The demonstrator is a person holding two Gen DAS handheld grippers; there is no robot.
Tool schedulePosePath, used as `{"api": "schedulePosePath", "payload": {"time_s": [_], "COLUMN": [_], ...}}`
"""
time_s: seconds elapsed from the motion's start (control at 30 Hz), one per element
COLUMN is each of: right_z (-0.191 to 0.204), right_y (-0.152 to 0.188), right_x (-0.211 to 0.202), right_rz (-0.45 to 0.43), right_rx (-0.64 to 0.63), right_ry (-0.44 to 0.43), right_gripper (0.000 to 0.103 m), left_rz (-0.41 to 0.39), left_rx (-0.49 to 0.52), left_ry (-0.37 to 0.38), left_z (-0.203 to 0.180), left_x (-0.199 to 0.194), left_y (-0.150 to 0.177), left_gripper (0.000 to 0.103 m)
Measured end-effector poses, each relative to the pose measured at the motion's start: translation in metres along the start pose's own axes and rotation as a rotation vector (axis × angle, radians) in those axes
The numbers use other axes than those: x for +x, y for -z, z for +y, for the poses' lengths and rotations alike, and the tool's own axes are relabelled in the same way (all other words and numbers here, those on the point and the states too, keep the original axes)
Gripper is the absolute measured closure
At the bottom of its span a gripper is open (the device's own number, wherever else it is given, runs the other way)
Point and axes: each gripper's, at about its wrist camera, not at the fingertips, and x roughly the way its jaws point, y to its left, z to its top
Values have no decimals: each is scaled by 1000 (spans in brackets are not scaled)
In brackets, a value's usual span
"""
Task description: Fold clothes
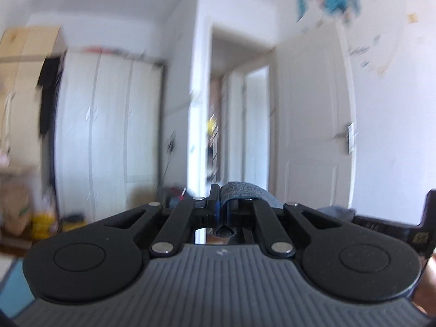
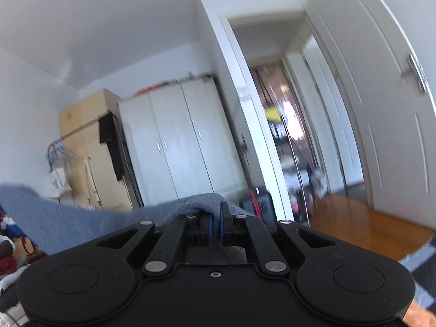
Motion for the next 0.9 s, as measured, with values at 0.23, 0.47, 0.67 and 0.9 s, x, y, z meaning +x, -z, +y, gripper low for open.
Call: {"api": "schedulePosePath", "payload": {"time_s": [0.23,0.47,0.67,0.9], "right_z": [7,-1,-47,-86], "right_y": [1,11,33,47], "right_x": [8,88,89,78], "right_rz": [2,33,107,404], "right_rx": [-67,-115,3,-69], "right_ry": [13,40,173,482], "right_gripper": [97,80,34,34], "left_rz": [112,138,429,550], "left_rx": [-44,-81,-140,-188], "left_ry": [-66,-265,-408,-386], "left_z": [32,109,195,165], "left_x": [45,136,250,211], "left_y": [12,56,134,197], "left_gripper": [99,99,96,78]}}
